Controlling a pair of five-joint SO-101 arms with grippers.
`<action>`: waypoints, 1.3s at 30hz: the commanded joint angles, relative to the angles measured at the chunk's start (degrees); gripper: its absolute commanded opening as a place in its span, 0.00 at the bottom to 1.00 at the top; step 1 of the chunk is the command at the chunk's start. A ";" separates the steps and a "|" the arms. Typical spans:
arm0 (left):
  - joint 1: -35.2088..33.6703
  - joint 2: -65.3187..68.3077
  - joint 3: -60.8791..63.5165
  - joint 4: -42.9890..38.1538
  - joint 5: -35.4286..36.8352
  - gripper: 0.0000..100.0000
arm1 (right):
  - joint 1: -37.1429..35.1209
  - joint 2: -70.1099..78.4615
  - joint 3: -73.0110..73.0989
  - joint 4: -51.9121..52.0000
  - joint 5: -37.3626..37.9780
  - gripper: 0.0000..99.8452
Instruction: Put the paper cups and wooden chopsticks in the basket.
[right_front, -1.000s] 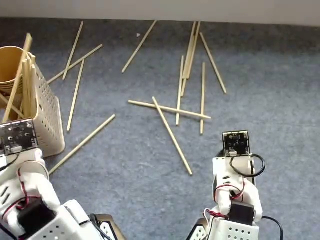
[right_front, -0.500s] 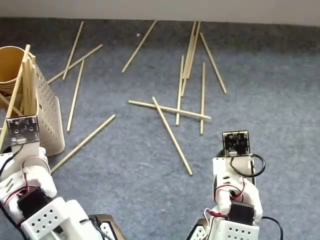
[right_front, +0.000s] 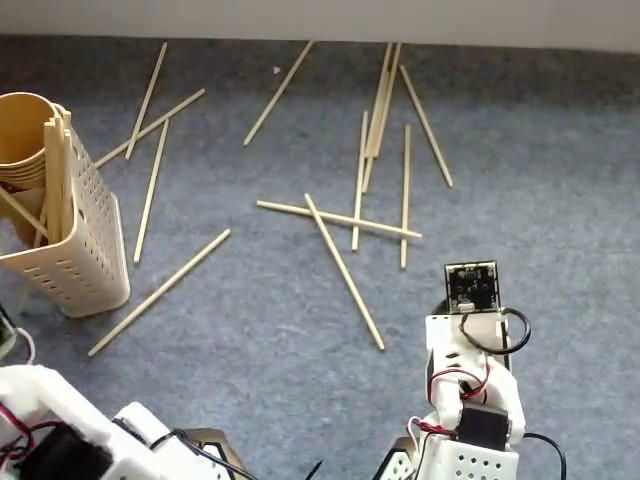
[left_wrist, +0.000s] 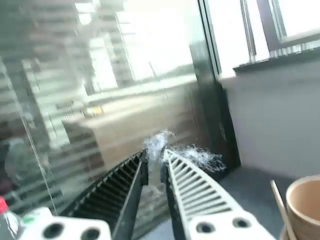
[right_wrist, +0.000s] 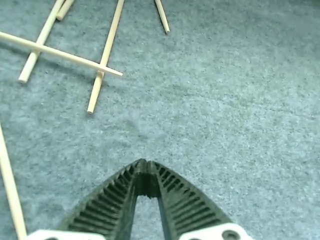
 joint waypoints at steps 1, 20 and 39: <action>-0.48 3.03 3.38 -3.60 0.44 0.09 | -0.48 -0.40 6.37 -0.92 -0.18 0.01; -11.38 10.33 47.52 -12.48 -26.55 0.25 | -0.48 -0.40 6.37 -0.92 -0.18 0.01; -2.15 10.24 47.52 -2.81 -26.29 0.24 | -0.48 -0.40 6.37 -0.92 -0.18 0.01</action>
